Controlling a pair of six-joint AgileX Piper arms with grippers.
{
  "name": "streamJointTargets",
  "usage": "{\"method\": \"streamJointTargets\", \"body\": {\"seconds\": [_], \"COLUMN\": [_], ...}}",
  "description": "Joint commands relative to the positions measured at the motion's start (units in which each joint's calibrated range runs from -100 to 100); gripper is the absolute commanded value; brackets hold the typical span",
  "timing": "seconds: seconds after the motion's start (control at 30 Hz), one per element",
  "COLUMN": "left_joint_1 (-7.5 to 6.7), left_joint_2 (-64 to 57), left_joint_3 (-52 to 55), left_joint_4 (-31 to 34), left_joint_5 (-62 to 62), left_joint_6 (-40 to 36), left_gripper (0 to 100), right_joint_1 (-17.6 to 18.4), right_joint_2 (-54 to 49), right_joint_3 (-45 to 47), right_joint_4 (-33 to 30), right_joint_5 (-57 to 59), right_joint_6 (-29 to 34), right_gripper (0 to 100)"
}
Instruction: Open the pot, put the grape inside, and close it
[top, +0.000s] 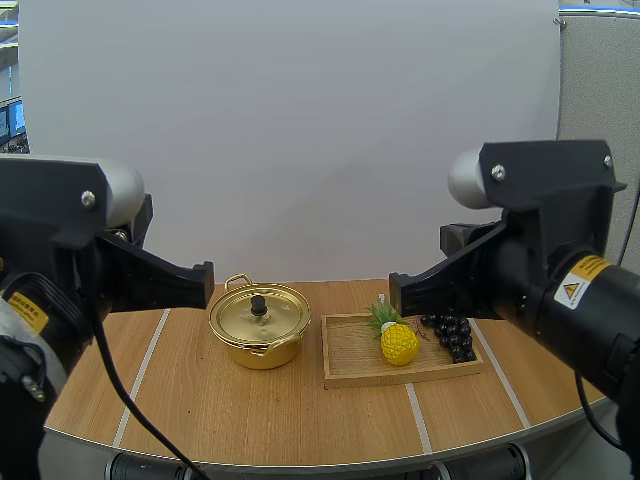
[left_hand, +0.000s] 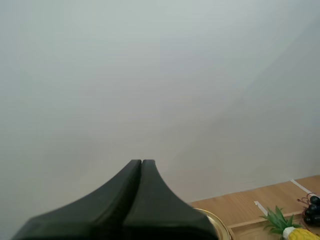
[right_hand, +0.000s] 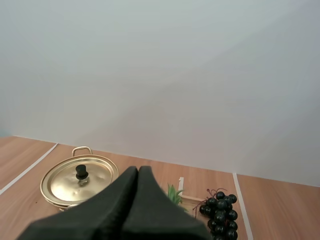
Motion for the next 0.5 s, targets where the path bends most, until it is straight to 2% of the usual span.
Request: {"method": "streamJointTargets", "body": {"seconds": [0.0, 0.1, 0.3, 0.47], "left_joint_1": [-0.05, -0.05, -0.05, -0.05], "left_joint_2": [0.0, 0.58, 9.56, 18.56], "left_joint_3": [-2.14, -2.14, -2.14, -2.14], "left_joint_4": [0.54, 0.79, 0.88, 0.88], "left_joint_5": [7.08, 9.22, 11.23, 11.23], "left_joint_6": [0.11, 0.11, 0.32, 2.49], "left_gripper": [0, 0, 0, 0], "right_joint_1": [-0.17, -0.17, -0.17, -0.17], "right_joint_2": [0.0, 0.0, 3.71, 8.8], "right_joint_3": [-1.87, -1.87, -1.87, -1.87], "right_joint_4": [-0.31, -0.31, -0.86, -4.97], "right_joint_5": [2.75, 2.75, 3.28, 4.6], "right_joint_6": [-0.42, -0.32, -0.32, 0.05], "right_gripper": [0, 0, 0, 0]}}
